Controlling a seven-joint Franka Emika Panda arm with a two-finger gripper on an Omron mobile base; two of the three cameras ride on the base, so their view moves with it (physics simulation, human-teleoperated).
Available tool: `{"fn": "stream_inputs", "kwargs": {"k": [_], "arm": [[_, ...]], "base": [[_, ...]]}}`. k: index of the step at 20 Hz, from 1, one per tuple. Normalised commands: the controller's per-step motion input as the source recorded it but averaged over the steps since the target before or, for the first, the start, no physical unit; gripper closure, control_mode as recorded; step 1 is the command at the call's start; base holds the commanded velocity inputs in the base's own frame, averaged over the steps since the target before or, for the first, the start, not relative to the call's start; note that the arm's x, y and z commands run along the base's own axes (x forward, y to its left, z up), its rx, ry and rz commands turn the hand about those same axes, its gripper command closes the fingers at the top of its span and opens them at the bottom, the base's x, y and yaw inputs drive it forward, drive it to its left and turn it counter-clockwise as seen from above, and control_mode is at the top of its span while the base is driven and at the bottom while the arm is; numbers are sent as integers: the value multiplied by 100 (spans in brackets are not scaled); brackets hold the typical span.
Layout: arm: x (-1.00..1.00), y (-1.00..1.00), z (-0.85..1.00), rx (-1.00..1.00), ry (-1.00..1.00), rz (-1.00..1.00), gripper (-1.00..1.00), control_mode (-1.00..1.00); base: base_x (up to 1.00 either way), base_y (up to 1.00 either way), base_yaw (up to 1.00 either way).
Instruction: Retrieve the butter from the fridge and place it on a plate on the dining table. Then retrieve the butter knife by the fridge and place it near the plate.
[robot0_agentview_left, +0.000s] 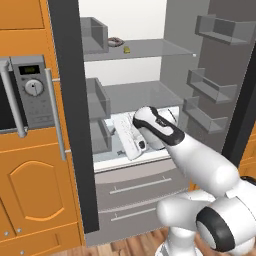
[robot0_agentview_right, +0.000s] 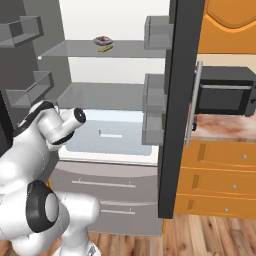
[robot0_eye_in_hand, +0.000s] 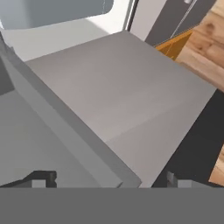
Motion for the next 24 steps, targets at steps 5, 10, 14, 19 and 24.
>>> {"fn": "stream_inputs", "kwargs": {"k": [5, 10, 14, 19, 24], "arm": [[-16, -2, 0, -1, 0, 0, -100, -100], [0, -68, 18, -22, 0, 0, -100, -100], [-8, -90, 27, -48, -5, 7, -100, -100], [-7, -100, 14, -56, -16, 18, -100, -100], [-28, -94, 3, -62, -27, 36, -100, -100]], "base": [[0, 0, 0], [0, 0, 0], [0, 0, 0], [0, 0, 0], [0, 0, 0]]}}
